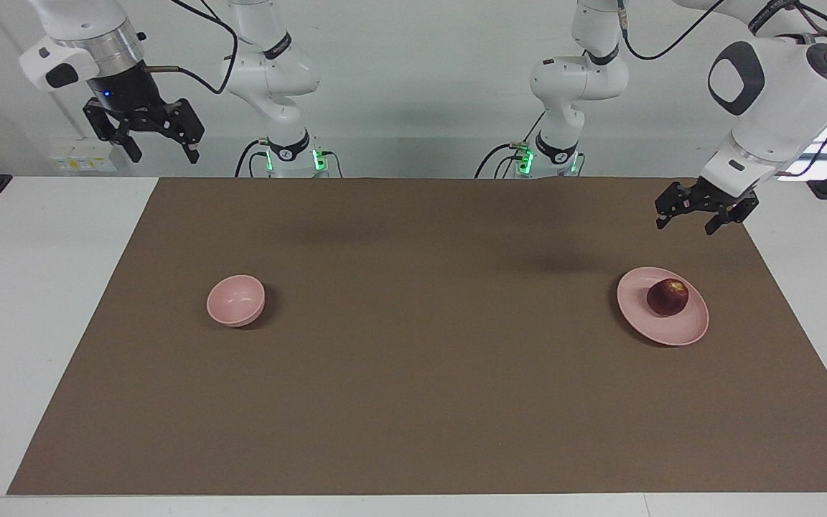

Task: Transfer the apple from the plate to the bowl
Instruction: 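Reach the left gripper down to the apple on the pink plate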

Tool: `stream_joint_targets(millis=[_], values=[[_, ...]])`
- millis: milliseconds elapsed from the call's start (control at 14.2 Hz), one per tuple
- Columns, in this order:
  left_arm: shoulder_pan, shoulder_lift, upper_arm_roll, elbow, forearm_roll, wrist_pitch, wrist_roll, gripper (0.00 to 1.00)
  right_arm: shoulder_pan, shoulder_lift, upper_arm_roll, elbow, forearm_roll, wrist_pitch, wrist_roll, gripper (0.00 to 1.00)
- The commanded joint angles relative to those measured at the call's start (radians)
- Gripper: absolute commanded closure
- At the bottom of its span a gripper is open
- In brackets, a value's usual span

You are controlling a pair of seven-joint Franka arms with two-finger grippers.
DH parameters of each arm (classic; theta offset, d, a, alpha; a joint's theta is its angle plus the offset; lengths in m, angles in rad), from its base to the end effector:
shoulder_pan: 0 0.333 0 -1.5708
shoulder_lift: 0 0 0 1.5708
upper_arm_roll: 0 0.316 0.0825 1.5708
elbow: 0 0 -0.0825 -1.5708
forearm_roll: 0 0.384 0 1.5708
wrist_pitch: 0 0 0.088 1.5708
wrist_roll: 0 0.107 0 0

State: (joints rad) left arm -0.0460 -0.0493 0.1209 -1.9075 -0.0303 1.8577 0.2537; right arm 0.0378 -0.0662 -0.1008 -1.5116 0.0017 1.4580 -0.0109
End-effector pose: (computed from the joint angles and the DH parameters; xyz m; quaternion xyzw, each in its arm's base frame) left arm 0.5451 0.0396 0.5158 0.9962 -0.0851 0.0024 0.0173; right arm 0.5204 -0.0348 0.6776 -0.9996 0.0259 -0.0063 0.0039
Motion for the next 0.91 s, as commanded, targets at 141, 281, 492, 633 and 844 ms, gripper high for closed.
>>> stream_joint_targets(millis=[141,281,492,633,844], values=[[0.011,0.044,0.025,-0.131,-0.013,0.27,0.027,0.0,-0.012,-0.006,0.006,-0.006,-0.009,0.013,-0.031,0.0],[0.021,0.101,0.025,-0.134,-0.014,0.328,0.027,0.0,-0.012,-0.006,0.006,-0.006,-0.009,0.013,-0.031,0.0],[0.031,0.175,0.025,-0.139,-0.014,0.403,0.027,0.0,-0.012,-0.006,0.006,-0.006,-0.009,0.013,-0.029,0.0],[0.048,0.187,0.023,-0.171,-0.014,0.432,0.027,0.0,-0.012,-0.006,0.006,-0.007,-0.009,0.013,-0.029,0.0],[0.045,0.19,0.023,-0.212,-0.014,0.5,0.027,0.0,-0.012,-0.006,0.006,-0.006,-0.009,0.013,-0.029,0.0]])
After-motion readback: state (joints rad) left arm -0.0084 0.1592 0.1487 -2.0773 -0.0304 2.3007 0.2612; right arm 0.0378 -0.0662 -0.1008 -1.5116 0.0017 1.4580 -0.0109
